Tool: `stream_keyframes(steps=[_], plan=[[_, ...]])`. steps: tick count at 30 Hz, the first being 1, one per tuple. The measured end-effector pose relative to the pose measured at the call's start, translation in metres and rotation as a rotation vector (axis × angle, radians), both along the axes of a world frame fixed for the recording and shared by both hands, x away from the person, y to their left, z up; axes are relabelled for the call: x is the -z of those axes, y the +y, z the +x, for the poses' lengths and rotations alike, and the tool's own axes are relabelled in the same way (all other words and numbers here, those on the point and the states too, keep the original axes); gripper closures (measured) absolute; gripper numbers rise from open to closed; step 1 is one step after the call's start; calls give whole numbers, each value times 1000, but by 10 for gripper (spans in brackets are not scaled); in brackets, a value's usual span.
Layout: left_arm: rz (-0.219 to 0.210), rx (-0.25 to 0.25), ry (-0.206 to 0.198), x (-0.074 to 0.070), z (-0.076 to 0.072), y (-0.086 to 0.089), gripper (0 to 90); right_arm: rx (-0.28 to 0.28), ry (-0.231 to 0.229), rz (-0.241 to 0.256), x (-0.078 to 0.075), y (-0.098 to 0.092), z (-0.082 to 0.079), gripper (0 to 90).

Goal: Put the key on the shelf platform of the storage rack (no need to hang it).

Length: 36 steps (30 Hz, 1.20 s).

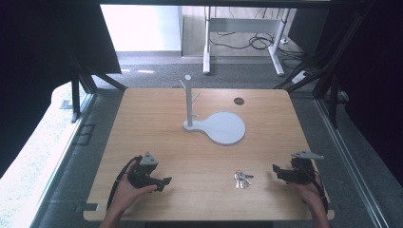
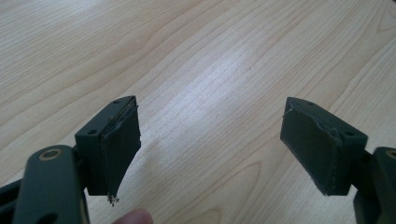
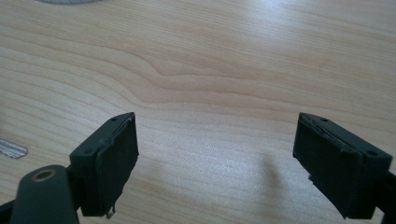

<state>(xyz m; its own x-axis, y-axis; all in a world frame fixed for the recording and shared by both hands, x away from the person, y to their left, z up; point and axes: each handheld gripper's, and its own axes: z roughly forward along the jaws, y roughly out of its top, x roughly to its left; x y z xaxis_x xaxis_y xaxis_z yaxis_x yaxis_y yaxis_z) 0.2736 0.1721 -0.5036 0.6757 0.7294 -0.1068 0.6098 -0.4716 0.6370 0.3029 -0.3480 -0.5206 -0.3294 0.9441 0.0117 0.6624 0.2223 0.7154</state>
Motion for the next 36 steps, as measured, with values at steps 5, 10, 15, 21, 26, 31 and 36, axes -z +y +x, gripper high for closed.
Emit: stream_keyframes(steps=[5,10,15,21,26,31,36], plan=[[5,-4,1,2,1,0,204,-19,-11,-7,0,2,1,190],[13,5,4,3,1,-4,204,-33,-25,-5,-1,4,-1,211],[34,0,4,5,1,-6,203,-50,-10,-17,2,6,-1,251],[28,-17,4,4,2,0,204,-91,-20,-6,-6,8,-4,294],[22,-29,1,3,2,3,204,-121,4,-10,-4,9,-2,307],[19,-26,-1,3,2,4,204,-147,33,-77,-11,12,1,345],[10,-28,-4,0,1,6,203,-203,57,-99,-33,21,2,365]])
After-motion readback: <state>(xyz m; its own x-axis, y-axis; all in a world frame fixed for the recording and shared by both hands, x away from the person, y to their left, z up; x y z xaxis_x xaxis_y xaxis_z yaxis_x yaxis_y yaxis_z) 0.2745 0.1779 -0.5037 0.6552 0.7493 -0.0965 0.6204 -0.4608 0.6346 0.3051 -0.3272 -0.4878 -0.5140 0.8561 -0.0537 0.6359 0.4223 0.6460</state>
